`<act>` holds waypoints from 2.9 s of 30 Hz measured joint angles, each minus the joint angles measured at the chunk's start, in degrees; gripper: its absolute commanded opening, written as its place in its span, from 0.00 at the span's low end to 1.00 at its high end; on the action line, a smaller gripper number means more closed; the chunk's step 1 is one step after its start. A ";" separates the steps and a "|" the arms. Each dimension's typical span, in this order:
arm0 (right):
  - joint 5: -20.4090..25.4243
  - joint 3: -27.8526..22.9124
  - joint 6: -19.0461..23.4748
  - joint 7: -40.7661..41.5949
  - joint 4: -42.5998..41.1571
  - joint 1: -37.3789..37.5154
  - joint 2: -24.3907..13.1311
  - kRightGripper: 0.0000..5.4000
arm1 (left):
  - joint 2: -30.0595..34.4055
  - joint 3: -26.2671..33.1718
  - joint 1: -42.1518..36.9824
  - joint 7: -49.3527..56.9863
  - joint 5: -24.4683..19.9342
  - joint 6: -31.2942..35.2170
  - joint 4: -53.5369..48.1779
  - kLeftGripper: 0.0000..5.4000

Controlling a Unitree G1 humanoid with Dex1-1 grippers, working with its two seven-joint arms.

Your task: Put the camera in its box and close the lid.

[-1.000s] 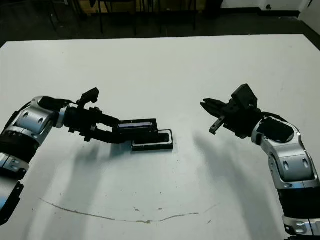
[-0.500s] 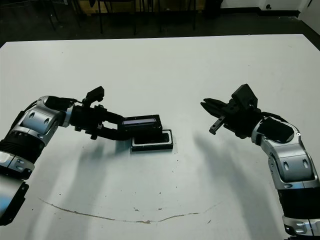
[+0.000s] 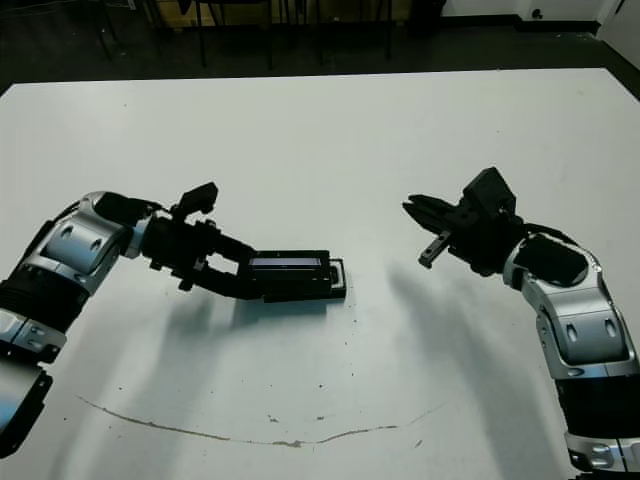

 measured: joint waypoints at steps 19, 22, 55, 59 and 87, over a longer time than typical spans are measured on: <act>-0.21 -0.01 -0.47 -0.45 -2.49 2.23 0.16 0.00 | -1.84 3.15 9.98 10.04 -1.21 -0.75 -7.51 0.49; -0.09 -0.02 -0.27 -0.47 -2.68 2.41 0.16 0.00 | -0.08 3.23 10.66 10.12 -1.31 1.02 -10.70 0.49; -0.19 -0.06 -0.58 -0.34 -2.64 3.17 0.19 0.00 | -1.46 -3.33 5.46 11.51 1.32 -0.15 -7.17 0.49; -0.20 -0.06 -0.58 -0.34 -2.65 3.17 0.19 0.00 | -1.22 -4.40 4.23 11.06 1.62 1.10 -7.19 0.49; -0.09 -0.09 -0.20 -0.58 -3.02 3.19 0.36 0.00 | -3.95 -10.86 -0.66 13.17 10.06 -1.16 -6.95 0.49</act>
